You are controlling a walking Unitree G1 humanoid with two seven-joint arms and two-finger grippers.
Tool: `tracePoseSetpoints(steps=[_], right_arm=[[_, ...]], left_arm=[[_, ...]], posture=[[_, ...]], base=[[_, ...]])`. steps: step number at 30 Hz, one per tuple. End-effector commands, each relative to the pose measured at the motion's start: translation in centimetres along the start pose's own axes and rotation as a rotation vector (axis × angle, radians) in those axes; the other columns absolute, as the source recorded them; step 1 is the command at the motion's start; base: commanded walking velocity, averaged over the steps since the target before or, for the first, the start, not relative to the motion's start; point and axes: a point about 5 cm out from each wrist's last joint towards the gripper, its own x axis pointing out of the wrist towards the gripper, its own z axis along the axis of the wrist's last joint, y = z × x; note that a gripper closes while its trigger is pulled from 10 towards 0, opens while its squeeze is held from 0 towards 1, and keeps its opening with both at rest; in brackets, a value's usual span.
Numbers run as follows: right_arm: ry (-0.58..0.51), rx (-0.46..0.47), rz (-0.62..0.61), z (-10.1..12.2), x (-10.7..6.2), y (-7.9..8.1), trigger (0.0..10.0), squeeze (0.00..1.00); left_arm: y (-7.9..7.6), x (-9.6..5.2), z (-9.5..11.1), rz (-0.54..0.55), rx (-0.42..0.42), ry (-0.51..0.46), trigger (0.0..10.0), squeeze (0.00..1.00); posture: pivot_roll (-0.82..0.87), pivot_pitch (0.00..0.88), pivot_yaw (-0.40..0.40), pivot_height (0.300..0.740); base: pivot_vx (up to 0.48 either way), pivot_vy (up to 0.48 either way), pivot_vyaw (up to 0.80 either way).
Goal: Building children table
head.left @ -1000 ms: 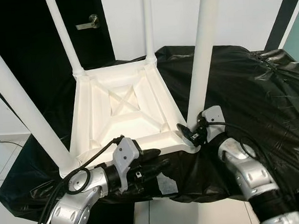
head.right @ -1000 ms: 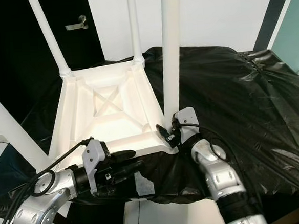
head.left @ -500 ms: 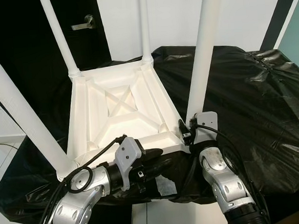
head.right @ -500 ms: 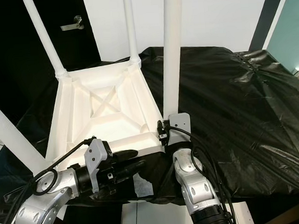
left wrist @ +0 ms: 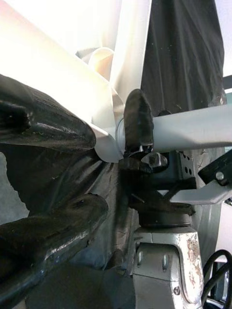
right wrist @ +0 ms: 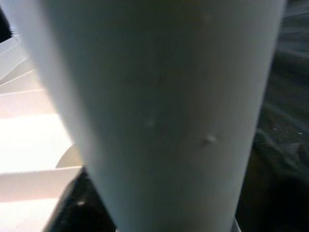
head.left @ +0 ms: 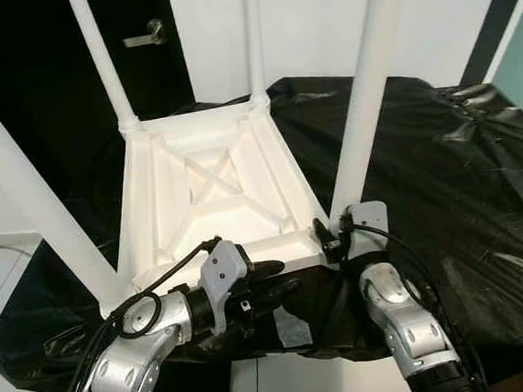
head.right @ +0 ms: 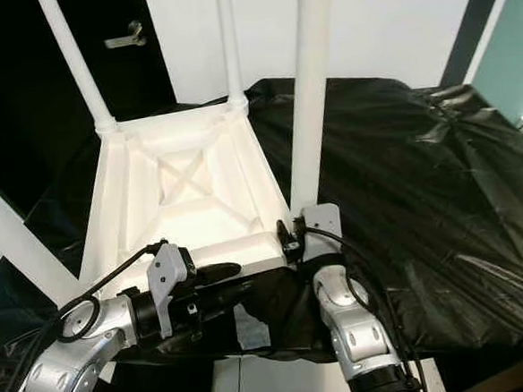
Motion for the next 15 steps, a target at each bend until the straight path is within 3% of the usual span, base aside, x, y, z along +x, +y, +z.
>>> tracePoseSetpoints(steps=[1, 7, 11, 12, 15], right_arm=[[-0.004, 0.014, 0.013, -0.2, -0.4, -0.4, 10.0, 1.0], [-0.105, 0.058, 0.107, 1.1, -1.4, 0.7, 10.0, 1.0], [-0.117, 0.065, 0.103, 1.2, -1.6, 0.9, 10.0, 1.0], [-0.125, 0.064, 0.098, 1.3, -1.7, 0.9, 10.0, 0.0], [-0.147, 0.059, 0.084, 1.8, -1.4, 0.7, 10.0, 0.0]], left_arm=[[-0.2, 0.0, -0.1, -0.011, -0.005, 0.009, 10.0, 0.0], [0.1, -0.3, -0.2, 0.036, 0.002, 0.009, 10.0, 0.0], [1.7, -0.6, 0.2, 0.157, 0.038, -0.019, 10.0, 0.0], [3.0, -1.0, 0.6, 0.25, 0.056, -0.03, 10.0, 0.0], [5.5, -2.1, 0.8, 0.421, 0.09, -0.002, 10.0, 0.0]], posture=[[-0.04, 0.0, 0.002, 0.74], [-0.04, 0.0, 0.006, 0.74], [-0.04, 0.0, 0.006, 0.74], [-0.04, 0.0, 0.009, 0.74], [-0.04, 0.0, 0.014, 0.74]], base=[[0.0, 0.0, 0.0], [0.0, 0.0, 0.0], [0.0, 0.0, 0.0], [0.0, 0.0, 0.0], [0.0, 0.0, 0.0]])
